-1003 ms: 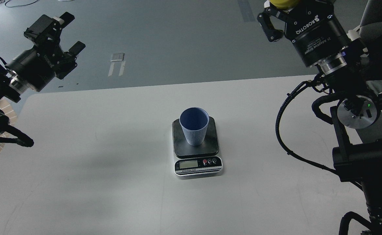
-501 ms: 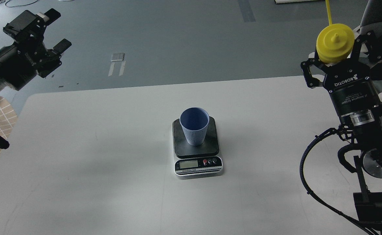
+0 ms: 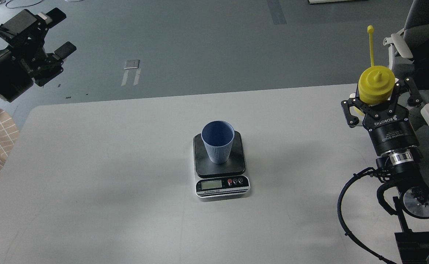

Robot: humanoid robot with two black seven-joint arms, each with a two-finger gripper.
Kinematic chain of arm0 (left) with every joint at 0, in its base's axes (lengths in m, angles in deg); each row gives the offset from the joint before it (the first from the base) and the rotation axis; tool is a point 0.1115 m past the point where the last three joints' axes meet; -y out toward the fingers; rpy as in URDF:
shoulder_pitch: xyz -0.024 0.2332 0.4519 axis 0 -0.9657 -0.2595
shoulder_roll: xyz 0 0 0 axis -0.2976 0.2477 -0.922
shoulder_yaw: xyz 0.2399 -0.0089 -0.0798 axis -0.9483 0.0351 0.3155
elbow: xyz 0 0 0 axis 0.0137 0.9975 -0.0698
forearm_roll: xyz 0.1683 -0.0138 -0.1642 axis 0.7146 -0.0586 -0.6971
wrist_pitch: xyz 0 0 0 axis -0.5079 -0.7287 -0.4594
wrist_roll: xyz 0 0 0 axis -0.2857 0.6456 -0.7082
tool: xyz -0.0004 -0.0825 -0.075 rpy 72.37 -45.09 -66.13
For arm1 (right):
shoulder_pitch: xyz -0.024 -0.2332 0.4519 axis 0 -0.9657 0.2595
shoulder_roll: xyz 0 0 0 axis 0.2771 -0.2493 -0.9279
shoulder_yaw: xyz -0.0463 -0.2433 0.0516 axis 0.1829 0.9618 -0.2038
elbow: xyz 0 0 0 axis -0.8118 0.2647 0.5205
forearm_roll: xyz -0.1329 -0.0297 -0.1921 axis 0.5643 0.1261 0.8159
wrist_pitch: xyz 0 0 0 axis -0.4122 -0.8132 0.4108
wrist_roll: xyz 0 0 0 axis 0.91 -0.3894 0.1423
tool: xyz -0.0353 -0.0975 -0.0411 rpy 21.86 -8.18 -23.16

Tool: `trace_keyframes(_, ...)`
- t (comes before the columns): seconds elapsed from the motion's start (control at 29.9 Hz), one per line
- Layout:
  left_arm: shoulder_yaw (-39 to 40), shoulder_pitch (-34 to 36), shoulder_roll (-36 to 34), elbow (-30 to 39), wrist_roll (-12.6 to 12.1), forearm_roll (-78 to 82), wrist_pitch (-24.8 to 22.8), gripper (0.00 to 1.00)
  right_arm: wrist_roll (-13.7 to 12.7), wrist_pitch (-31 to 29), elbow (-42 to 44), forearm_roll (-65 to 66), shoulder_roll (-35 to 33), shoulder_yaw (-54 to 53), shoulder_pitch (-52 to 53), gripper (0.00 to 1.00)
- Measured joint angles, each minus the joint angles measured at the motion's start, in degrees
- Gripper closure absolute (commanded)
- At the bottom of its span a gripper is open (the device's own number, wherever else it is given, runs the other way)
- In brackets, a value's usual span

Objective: Pour seasoning into cup on scale with both arms
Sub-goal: 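Lower the yellow bottle back onto the table near the right arm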

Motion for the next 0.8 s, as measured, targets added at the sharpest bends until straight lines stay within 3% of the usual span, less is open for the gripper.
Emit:
trace_keyframes(0.27, 0.18, 0.67, -2.74, 3.09, 0.0, 3.08, -0.33, 0.02, 1.62, 0.0, 9.15, -5.37, 0.0, 2.6, 2.8, 1.0)
trace_keyframes(0.53, 0.01, 0.14, -4.77, 7.44, 0.0, 3.15, 0.79, 0.02, 1.73, 0.0, 10.36, -10.95, 0.0, 3.3, 3.78, 0.98)
trace_keyframes(0.8, -0.07, -0.02, -6.63, 10.03, 0.0, 3.15, 2.27, 0.02, 1.74, 0.0, 11.67, -13.49, -0.04, -2.87, 5.36, 0.97)
